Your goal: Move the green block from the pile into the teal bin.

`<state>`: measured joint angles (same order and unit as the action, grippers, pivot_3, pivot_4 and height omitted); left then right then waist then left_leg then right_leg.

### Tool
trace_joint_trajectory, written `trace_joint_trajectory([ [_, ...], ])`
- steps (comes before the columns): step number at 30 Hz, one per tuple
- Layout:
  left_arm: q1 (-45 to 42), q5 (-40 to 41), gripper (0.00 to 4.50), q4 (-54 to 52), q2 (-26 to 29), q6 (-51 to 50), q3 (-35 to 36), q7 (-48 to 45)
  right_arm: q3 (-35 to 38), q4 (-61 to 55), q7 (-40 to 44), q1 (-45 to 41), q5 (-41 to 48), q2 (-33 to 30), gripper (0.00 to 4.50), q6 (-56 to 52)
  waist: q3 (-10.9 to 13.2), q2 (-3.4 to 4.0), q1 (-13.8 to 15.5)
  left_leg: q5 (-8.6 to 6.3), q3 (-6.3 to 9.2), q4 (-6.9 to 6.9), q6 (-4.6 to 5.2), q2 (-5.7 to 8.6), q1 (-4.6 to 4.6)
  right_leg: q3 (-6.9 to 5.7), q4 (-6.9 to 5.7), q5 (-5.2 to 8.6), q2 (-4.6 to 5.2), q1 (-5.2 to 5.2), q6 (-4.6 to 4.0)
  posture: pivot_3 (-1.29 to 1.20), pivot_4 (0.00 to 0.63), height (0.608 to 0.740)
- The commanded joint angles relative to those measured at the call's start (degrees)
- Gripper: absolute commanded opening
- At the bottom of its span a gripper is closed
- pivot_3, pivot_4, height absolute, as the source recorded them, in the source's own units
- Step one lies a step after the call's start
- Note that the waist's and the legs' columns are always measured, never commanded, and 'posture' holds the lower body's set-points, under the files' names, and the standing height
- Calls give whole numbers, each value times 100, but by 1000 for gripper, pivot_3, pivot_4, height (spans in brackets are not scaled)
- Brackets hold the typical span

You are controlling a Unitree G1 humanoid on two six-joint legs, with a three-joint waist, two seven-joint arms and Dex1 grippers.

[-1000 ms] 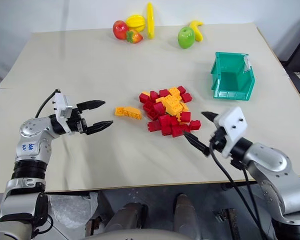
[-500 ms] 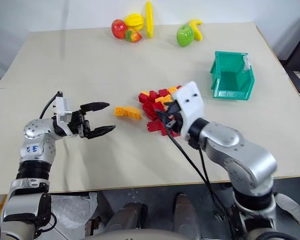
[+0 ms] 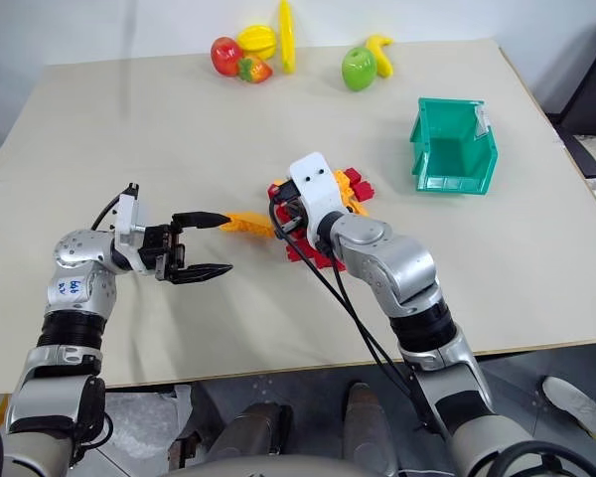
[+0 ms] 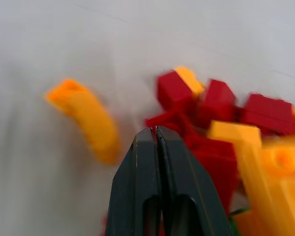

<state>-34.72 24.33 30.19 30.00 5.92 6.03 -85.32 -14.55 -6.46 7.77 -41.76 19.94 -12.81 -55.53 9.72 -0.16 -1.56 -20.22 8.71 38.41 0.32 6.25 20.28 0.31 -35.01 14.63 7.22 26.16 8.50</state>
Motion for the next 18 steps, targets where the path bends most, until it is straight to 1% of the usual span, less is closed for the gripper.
trace_joint_trajectory([
  [1,-94,65,4500,-49,-19,0,9,-19,339,-326,6,77,-244,-258,96,27,0,0,-15,0,-2,2,0,0,8,0,-2,0,1,11,0,0,150,740],
  [4,-154,52,4500,-9,-54,2,-21,-11,751,-780,3,279,-271,-699,96,-386,0,0,-5,0,-5,12,0,0,21,-1,-10,0,2,28,0,0,150,740],
  [10,-371,-25,4500,322,-168,106,-76,-42,1107,-1206,428,630,-331,-1603,96,-613,0,-1,9,-1,-8,36,1,3,29,0,-18,0,5,26,0,0,150,740],
  [14,-500,-52,4500,497,-244,177,-102,-88,1372,-1507,812,727,-139,-1916,96,-599,0,-1,-16,-1,-22,46,1,3,28,9,-37,0,6,31,0,0,150,740],
  [15,-548,-60,4500,550,-266,199,-113,-95,1572,-1657,1025,797,21,-1969,96,-427,1,-1,-1,-1,-24,48,1,1,28,11,-39,0,5,32,0,0,150,740],
  [18,-719,-93,4500,762,-328,266,-151,-113,2182,-2209,1692,1252,241,-2502,96,114,1,-1,37,-1,-21,52,1,3,30,8,-38,0,5,30,1,0,150,740],
])
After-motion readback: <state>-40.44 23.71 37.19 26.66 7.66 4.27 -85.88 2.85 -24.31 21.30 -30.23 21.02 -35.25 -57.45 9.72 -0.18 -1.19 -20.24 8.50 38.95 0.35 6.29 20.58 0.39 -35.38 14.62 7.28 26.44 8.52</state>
